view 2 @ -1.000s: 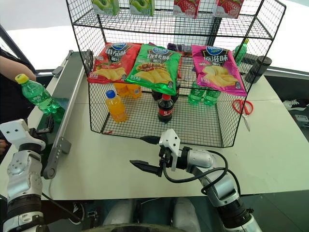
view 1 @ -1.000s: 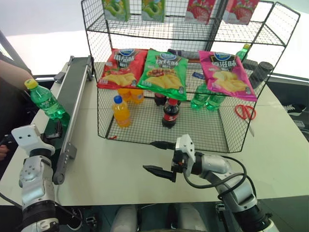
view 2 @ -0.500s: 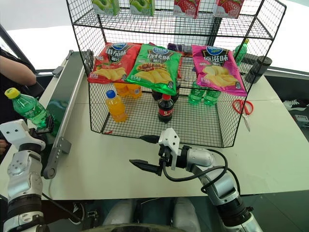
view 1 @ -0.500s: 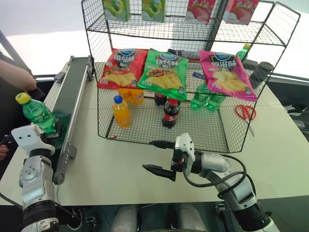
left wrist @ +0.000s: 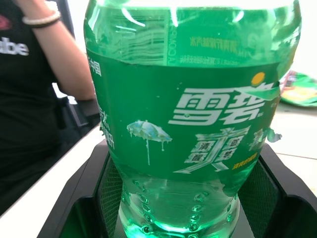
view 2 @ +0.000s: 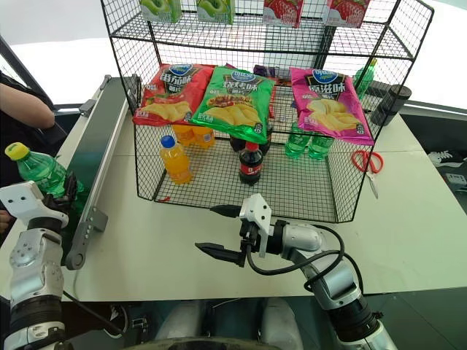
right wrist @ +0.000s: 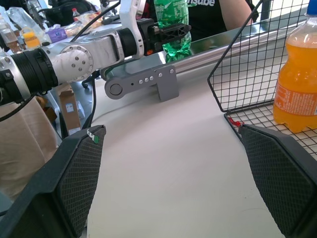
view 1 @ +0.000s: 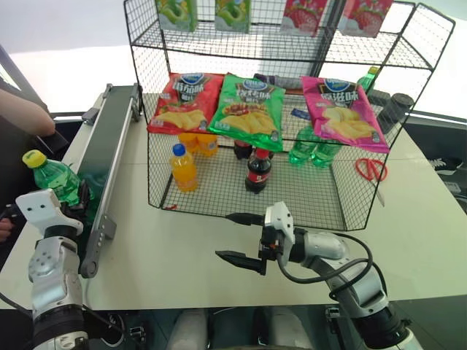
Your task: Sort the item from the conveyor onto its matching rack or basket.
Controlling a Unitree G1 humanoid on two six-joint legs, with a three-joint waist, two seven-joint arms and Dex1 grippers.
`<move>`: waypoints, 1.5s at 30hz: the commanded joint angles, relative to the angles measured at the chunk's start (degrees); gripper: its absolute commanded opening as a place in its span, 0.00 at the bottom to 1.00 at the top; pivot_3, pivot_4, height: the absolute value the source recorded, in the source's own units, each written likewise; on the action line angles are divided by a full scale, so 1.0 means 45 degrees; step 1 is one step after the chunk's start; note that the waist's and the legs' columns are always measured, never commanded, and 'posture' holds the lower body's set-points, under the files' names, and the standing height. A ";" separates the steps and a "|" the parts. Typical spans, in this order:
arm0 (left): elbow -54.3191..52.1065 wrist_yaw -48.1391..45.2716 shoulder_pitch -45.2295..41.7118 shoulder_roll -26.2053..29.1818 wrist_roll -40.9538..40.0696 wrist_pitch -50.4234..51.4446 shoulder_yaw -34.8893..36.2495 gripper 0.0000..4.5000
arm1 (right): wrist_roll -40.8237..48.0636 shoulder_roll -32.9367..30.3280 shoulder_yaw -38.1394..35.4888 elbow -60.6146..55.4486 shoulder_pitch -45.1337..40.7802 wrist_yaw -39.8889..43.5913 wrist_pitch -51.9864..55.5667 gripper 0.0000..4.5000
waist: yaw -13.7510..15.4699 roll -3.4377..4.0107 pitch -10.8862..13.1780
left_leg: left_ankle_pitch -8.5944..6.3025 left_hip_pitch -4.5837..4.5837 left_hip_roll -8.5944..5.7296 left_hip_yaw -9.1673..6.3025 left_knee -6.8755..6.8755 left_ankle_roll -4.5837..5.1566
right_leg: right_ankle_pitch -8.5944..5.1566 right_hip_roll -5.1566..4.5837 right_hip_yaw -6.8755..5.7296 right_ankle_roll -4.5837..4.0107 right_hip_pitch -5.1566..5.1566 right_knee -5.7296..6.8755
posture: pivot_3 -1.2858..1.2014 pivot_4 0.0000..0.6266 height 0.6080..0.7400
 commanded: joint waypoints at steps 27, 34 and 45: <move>-0.3434 -0.9848 -0.2714 0.0635 -0.0695 0.3260 -0.8332 0.59 | 0.2074 0.0548 -0.1372 -0.1958 -0.1539 -0.2585 0.2335 1.00 | -0.0025 0.0092 0.0067 | 0.0013 -0.0007 -0.0012 0.0011 -0.0026 -0.0015 | -0.0001 0.0046 0.0013 -0.0003 -0.0012 -0.0012 | 0.52 0.24 0.88; -0.3075 -1.0413 -0.3195 0.0089 -0.0144 0.2655 -0.8676 0.59 | 0.1980 0.0563 -0.1327 -0.1801 -0.1286 -0.2742 0.2292 1.00 | -0.0009 0.0092 0.0068 | 0.0012 -0.0009 -0.0010 0.0011 -0.0026 -0.0013 | -0.0001 0.0052 0.0012 -0.0002 -0.0014 -0.0011 | 0.52 0.24 0.88; -0.3103 -1.0661 -0.3216 -0.0036 0.0342 0.2343 -0.8663 0.59 | 0.1899 0.0607 -0.1247 -0.1462 -0.1137 -0.2747 0.2302 1.00 | -0.0005 0.0092 0.0068 | 0.0012 -0.0008 -0.0010 0.0009 -0.0023 -0.0012 | -0.0001 0.0050 0.0012 -0.0002 -0.0012 -0.0010 | 0.52 0.24 0.88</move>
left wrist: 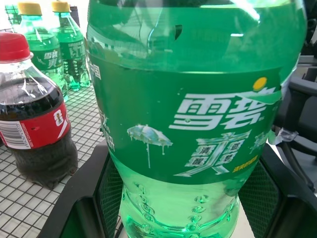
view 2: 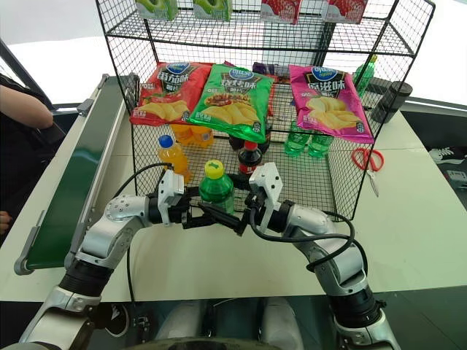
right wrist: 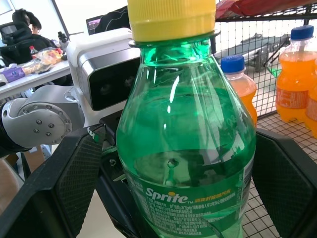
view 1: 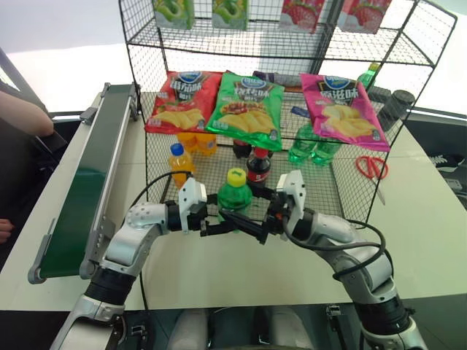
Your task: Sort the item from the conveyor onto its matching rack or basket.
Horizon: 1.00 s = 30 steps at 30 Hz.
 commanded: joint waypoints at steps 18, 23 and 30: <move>-0.0001 0.0081 -0.0575 -0.0232 0.0275 -0.0256 0.0265 0.98 | -0.0526 0.0104 0.0103 -0.0014 -0.0114 -0.0100 -0.0334 0.68 | 0.0004 0.0001 -0.0001 | 0.0000 -0.0001 -0.0001 -0.0002 0.0006 0.0001 | 0.0000 0.0002 -0.0001 0.0001 0.0003 0.0000 | 0.52 0.24 0.88; 0.0467 0.0822 -0.0044 0.0051 0.0778 -0.0728 0.0713 0.98 | -0.0983 0.0074 -0.0885 0.0119 -0.0163 -0.0781 -0.1053 0.68 | -0.0003 0.0003 -0.0001 | 0.0000 0.0002 0.0000 0.0000 0.0002 0.0001 | 0.0000 0.0003 -0.0001 0.0001 0.0002 0.0002 | 0.52 0.24 0.88; -0.0210 0.0986 0.0990 0.0351 0.0594 -0.0699 0.0883 0.98 | -0.1677 -0.0330 -0.3124 0.0550 0.0825 -0.1854 -0.2352 0.68 | 0.0053 0.0005 0.0000 | 0.0000 -0.0002 -0.0008 -0.0001 0.0005 0.0001 | 0.0001 -0.0008 -0.0002 0.0003 0.0008 -0.0003 | 0.52 0.24 0.88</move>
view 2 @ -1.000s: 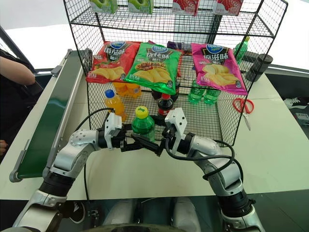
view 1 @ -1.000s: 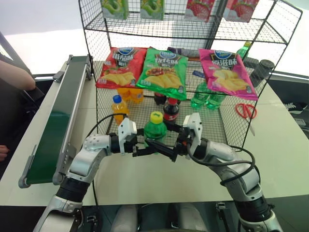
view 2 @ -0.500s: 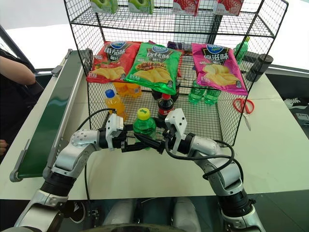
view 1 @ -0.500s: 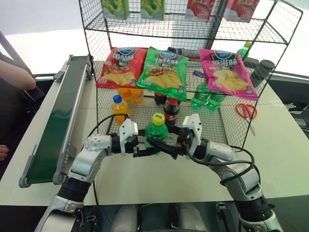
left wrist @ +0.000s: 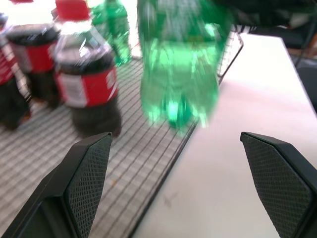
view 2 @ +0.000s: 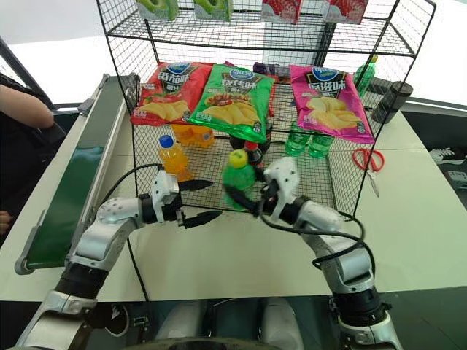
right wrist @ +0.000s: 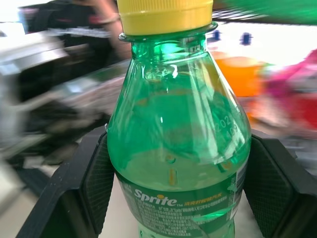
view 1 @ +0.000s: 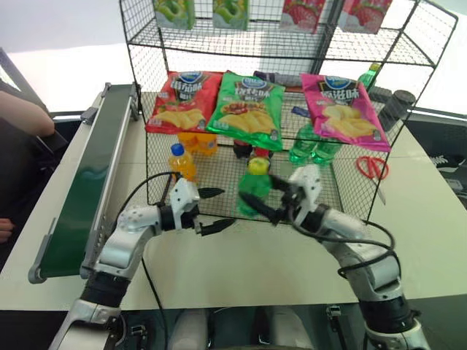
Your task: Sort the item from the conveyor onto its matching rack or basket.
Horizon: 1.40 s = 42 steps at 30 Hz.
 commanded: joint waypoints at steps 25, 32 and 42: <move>-0.1761 0.0149 0.0749 -0.0256 -0.0172 0.0034 -0.0287 0.98 | -0.2475 0.1422 -0.2972 0.7299 -0.1669 -0.4044 -0.5642 0.68 | -0.0074 0.0066 0.0023 | 0.0003 0.0013 0.0012 0.0021 -0.0003 -0.0003 | 0.0000 0.0007 0.0018 -0.0001 -0.0005 0.0018 | 0.52 0.24 0.88; -0.1999 0.0239 0.0852 -0.0259 -0.0201 0.0161 -0.0296 0.99 | -0.2211 0.1504 -0.3058 0.7526 -0.1706 -0.4052 -0.5684 0.79 | -0.0083 0.0069 0.0022 | 0.0003 0.0015 0.0014 0.0020 -0.0005 -0.0004 | 0.0000 0.0005 0.0019 -0.0001 -0.0005 0.0019 | 0.52 0.24 0.88; -0.1889 0.0157 0.0639 -0.0303 -0.0189 0.0104 -0.0349 1.00 | -0.2597 0.1237 -0.2977 0.5761 -0.0639 -0.4311 -0.5447 0.99 | -0.0063 0.0072 0.0020 | 0.0003 0.0018 0.0016 0.0019 -0.0002 -0.0003 | 0.0000 0.0001 0.0021 -0.0001 0.0000 0.0018 | 0.52 0.24 0.88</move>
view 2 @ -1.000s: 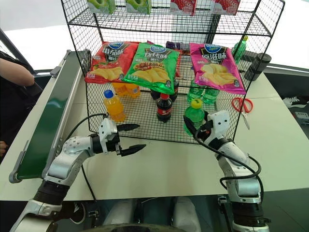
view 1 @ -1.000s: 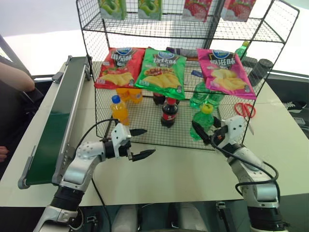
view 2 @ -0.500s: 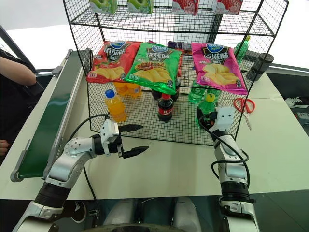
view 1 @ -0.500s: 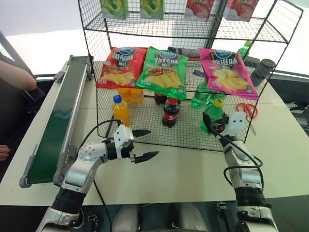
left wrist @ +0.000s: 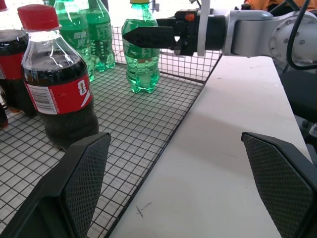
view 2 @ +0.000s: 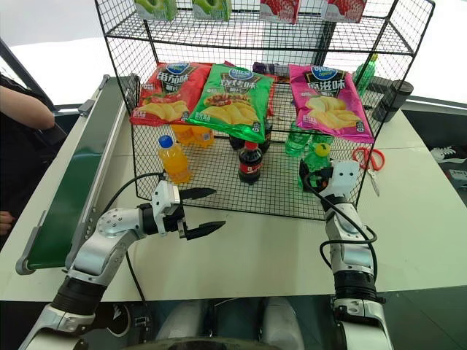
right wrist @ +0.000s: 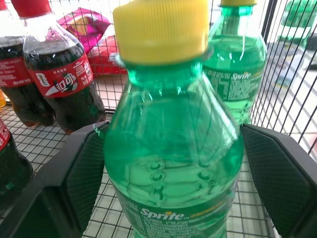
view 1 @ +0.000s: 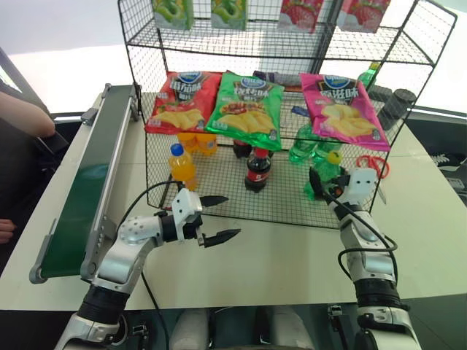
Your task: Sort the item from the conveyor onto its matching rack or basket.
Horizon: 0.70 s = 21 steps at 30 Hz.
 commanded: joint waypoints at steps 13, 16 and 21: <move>0.0473 0.0982 -0.0397 -0.0036 0.0392 -0.0055 0.0419 1.00 | 0.0251 -0.1618 0.0099 -0.7144 0.4688 0.1634 0.1473 0.99 | 0.0006 0.0014 -0.0010 | -0.0003 0.0011 0.0000 -0.0005 0.0002 0.0006 | 0.0000 0.0003 0.0005 -0.0001 0.0007 0.0004 | 0.52 0.24 0.88; 0.0647 0.1358 0.0035 0.0623 0.0575 -0.0203 0.1123 1.00 | 0.1312 -0.2599 -0.0531 -0.8144 0.6315 0.3258 0.1669 0.99 | 0.0025 0.0007 -0.0014 | -0.0006 0.0008 0.0002 -0.0007 -0.0003 0.0011 | -0.0002 0.0007 0.0005 -0.0001 0.0005 -0.0001 | 0.52 0.24 0.88; 0.1134 0.1325 0.0664 0.1594 0.0381 -0.0532 0.2222 1.00 | 0.2668 -0.3563 -0.2163 -0.8281 0.7935 0.4595 0.1985 0.99 | 0.0029 0.0004 -0.0014 | -0.0010 0.0009 0.0002 -0.0009 0.0002 0.0018 | -0.0002 -0.0001 0.0003 -0.0001 0.0012 -0.0009 | 0.52 0.24 0.88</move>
